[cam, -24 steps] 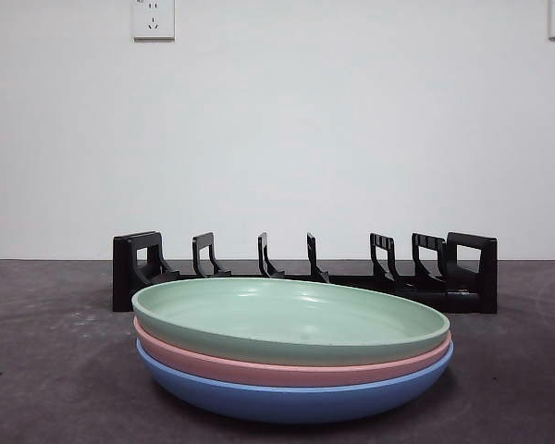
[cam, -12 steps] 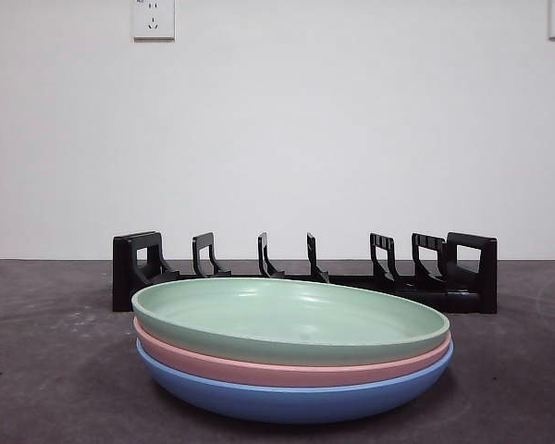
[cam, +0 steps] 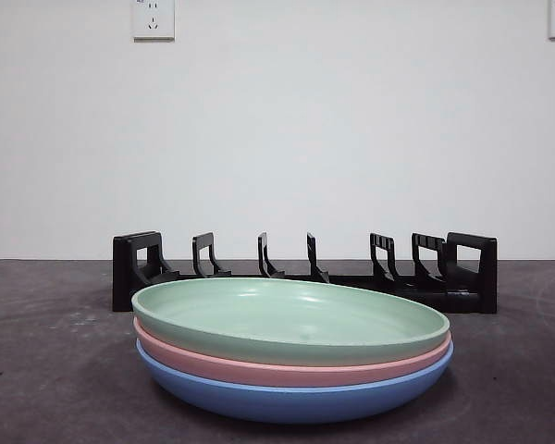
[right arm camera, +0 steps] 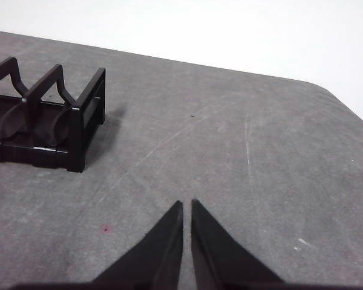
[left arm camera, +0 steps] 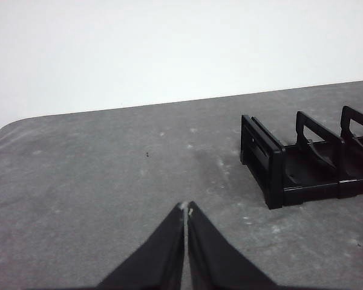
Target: Place the plate
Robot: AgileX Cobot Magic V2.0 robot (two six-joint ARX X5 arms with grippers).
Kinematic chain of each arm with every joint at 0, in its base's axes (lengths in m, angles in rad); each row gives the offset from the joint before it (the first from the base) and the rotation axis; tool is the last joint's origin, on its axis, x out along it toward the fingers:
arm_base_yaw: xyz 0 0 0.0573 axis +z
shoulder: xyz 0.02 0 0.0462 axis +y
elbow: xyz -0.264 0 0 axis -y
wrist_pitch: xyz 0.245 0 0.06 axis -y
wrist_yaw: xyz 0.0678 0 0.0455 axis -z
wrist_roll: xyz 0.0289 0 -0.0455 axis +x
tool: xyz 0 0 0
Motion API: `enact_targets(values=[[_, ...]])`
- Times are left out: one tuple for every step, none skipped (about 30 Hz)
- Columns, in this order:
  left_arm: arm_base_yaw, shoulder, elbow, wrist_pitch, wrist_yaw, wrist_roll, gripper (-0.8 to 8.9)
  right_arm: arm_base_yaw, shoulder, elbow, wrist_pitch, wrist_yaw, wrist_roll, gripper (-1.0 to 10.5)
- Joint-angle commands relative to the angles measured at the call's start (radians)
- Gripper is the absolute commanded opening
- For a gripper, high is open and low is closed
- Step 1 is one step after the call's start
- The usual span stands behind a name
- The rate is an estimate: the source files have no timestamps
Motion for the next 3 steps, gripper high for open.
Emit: enact_targets(values=[[0.001,-0.002,-0.02,0.01,-0.002,0.007,0.08,0.002,0.0,-0.004,0.004,0.001,0.011,0.2],[0.001,-0.002,-0.02,0.01,-0.002,0.007,0.08,0.002,0.0,-0.004,0.004,0.001,0.012,0.2],[0.001,-0.002,-0.02,0.01,-0.002,0.007,0.08,0.002,0.0,-0.004,0.004,0.001,0.011,0.2]])
